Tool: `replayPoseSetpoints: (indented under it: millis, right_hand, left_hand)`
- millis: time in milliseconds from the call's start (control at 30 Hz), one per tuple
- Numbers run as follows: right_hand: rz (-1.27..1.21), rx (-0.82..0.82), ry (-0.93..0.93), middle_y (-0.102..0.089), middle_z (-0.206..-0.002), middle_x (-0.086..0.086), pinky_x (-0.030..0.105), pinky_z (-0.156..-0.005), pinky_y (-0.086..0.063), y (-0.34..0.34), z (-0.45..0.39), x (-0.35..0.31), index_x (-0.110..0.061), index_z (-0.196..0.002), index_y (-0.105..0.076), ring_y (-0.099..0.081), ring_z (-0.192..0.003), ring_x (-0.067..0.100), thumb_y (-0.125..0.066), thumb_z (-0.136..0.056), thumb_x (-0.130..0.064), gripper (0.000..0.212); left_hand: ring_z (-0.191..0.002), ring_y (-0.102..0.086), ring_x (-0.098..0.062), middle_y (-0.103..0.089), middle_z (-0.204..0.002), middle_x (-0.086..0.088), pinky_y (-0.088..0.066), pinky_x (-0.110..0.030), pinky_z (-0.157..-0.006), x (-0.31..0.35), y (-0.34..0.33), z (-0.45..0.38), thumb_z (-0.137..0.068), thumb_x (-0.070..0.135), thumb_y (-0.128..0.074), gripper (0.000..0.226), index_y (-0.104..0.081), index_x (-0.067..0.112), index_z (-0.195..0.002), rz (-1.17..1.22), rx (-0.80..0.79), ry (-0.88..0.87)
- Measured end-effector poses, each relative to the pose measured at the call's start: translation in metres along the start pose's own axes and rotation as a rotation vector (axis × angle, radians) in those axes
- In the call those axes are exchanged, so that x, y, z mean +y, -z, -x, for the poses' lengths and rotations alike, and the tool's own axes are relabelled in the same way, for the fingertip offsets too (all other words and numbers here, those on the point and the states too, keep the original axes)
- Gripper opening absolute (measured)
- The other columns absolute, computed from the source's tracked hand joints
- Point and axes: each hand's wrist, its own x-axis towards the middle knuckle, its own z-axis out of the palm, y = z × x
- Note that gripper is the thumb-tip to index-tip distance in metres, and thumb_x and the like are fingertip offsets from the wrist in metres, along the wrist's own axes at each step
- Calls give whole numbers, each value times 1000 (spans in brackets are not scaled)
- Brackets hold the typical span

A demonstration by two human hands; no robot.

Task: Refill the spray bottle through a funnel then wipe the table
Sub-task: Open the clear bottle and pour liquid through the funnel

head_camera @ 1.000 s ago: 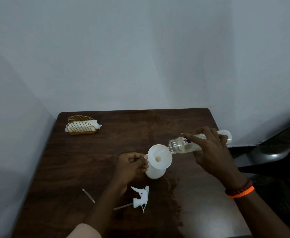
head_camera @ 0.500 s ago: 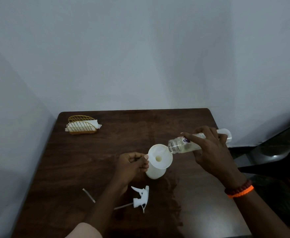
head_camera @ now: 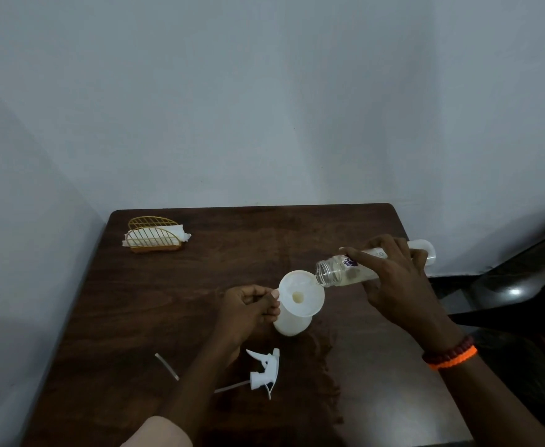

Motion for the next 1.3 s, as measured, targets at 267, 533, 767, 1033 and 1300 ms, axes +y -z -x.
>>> replayPoseSetpoints:
  millis: [267,533,767,1033,1300]
  right_hand:
    - [11,14,4,-55,-121,6,51,-92,-34,-1,-1,2,-39,-128,-64,-42,-116,26,-88,-64,-8,75]
    - [9,30,8,-56,-121,6,49,-91,-35,-2,-1,2,-38,-128,-65,-41,-116,25,-88,-64,-8,74]
    - [21,26,16,-55,-121,4,49,-91,-33,0,-2,4,-40,-129,-64,-45,-117,26,-85,-67,-9,72]
    - [30,23,13,-54,-122,5,50,-92,-35,-2,-2,4,-40,-129,-64,-44,-117,26,-86,-66,-10,73]
    - [41,28,23,-56,-123,7,50,-92,-34,-3,0,4,-39,-129,-64,-43,-117,27,-87,-65,-9,74]
  left_hand:
    - [-76,-72,-24,-75,-92,-26,-63,-28,-68,-2,0,-1,-90,11,-72,19,-74,-5,-101,14,8,8]
    - [-78,-72,-24,-76,-93,-25,-64,-30,-71,-3,2,1,-90,12,-72,20,-74,-4,-102,18,1,11]
    - [-79,-72,-25,-76,-92,-25,-63,-30,-71,-1,1,1,-90,12,-72,20,-74,-3,-102,20,2,13]
    - [-81,-74,-25,-77,-91,-21,-63,-30,-71,-3,2,0,-90,14,-73,19,-75,-1,-102,14,10,24]
    - [-80,-73,-24,-77,-93,-22,-63,-29,-71,-2,2,1,-90,13,-72,19,-75,-2,-102,13,2,25]
